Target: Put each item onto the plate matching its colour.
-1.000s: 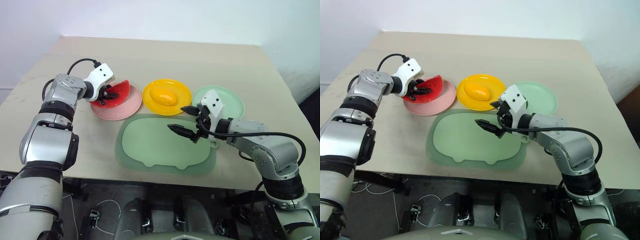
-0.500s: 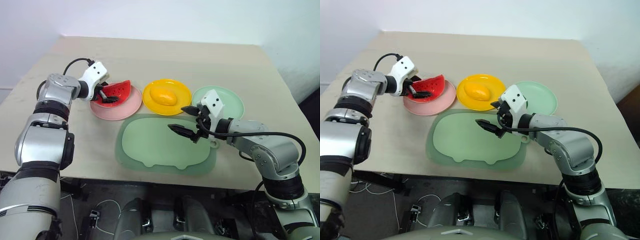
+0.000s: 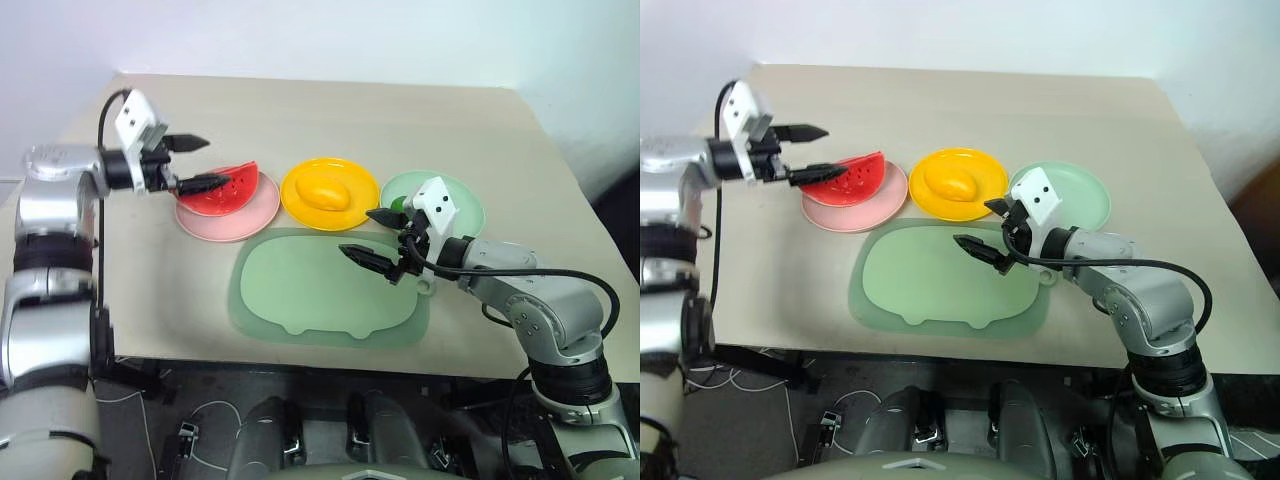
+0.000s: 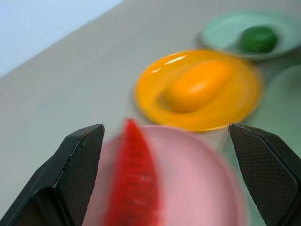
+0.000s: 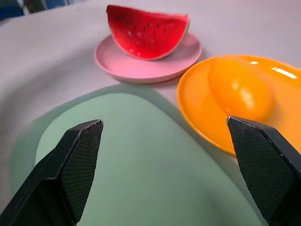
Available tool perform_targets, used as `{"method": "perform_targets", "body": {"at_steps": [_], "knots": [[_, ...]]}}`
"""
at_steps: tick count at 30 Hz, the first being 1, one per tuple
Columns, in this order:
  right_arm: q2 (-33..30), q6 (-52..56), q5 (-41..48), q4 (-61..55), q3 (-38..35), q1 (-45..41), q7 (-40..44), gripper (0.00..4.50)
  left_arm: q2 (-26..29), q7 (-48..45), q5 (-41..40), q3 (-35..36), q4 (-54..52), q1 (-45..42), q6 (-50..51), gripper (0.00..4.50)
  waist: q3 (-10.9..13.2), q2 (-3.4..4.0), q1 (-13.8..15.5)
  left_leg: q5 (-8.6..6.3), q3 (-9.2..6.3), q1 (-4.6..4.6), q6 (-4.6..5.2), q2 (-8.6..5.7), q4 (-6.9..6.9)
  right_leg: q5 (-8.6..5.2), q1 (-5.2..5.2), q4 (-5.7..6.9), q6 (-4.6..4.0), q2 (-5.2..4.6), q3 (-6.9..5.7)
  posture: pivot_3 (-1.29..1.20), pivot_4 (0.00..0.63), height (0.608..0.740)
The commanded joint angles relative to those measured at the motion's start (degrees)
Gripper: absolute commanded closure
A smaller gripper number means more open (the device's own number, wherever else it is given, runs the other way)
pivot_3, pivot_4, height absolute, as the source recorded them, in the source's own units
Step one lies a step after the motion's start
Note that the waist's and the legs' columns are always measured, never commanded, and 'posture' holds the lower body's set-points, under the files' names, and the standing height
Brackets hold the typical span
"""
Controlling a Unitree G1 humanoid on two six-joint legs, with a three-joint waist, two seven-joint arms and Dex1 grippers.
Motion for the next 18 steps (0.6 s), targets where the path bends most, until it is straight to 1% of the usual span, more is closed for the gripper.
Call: {"method": "perform_targets", "body": {"at_steps": [1, 4, 7, 10, 13, 16, 18], "knots": [[-0.21, -2.25, 0.47, -2.23, -1.71, 0.87, 0.61, 0.00, 0.44, 2.21, -9.41, 6.77, -16.99, 7.63, 6.80, 0.05, 0.00, -0.01, -0.04, 0.02, -0.02, 0.00, -0.02, 0.00, 0.02, 0.00, 0.01, 0.01, 0.00, 0.00, 0.00, 0.00, 0.150, 0.696], [-0.57, -2.92, 0.36, -2.10, -1.98, 1.70, 0.93, 0.00, -0.96, 6.13, -12.25, 9.25, -24.74, 14.60, 7.96, 0.05, -0.01, -0.01, 0.36, 0.00, -0.05, 0.26, -0.04, -0.01, 0.01, -0.02, 0.31, -0.04, -0.02, -0.02, -0.01, 0.00, 0.150, 0.696], [-0.45, -3.55, 0.08, -1.86, -1.87, 2.01, 0.81, 0.00, -2.39, 9.27, -15.48, 11.03, -31.43, 20.65, 9.60, 0.05, -0.01, -0.01, 0.75, -0.10, -0.09, 0.42, -0.21, -0.03, 0.00, -0.13, 0.51, -0.12, -0.22, -0.09, -0.02, 0.00, 0.150, 0.696], [-1.89, -5.03, -1.88, -1.11, -0.45, 3.21, 1.73, 0.00, -3.82, 11.60, -17.34, 11.18, -37.70, 27.73, 10.56, 0.05, -0.01, 0.00, 0.86, -0.11, -0.09, 0.45, -0.22, -0.08, -0.02, -0.13, 0.54, -0.14, -0.23, -0.18, -0.03, 0.00, 0.150, 0.696], [-2.48, -6.83, -3.09, -1.86, 0.71, 4.55, 2.56, 0.00, -4.77, 13.27, -17.16, 11.03, -39.33, 33.17, 9.25, 0.05, -0.01, 0.00, 0.90, -0.11, -0.10, 0.44, -0.22, -0.13, -0.11, -0.14, 0.53, -0.18, -0.23, -0.23, -0.05, 0.00, 0.150, 0.696], [-0.64, -7.43, -1.43, -2.13, -1.01, 4.54, 2.27, 0.00, -5.55, 14.94, -16.56, 10.78, -39.56, 36.26, 7.44, 0.05, -0.01, 0.00, 0.86, -0.10, -0.09, 0.44, -0.26, -0.12, -0.14, -0.14, 0.48, -0.18, -0.24, -0.23, -0.05, 0.00, 0.150, 0.696], [-0.46, -7.85, -0.97, -1.93, -1.59, 4.85, 2.72, 0.00, -6.05, 15.93, -15.51, 10.04, -39.68, 37.49, 5.62, 0.05, -0.01, 0.00, 0.95, -0.10, -0.09, 0.44, -0.27, -0.11, -0.16, -0.14, 0.46, -0.18, -0.24, -0.23, -0.05, 0.00, 0.150, 0.696]]}}
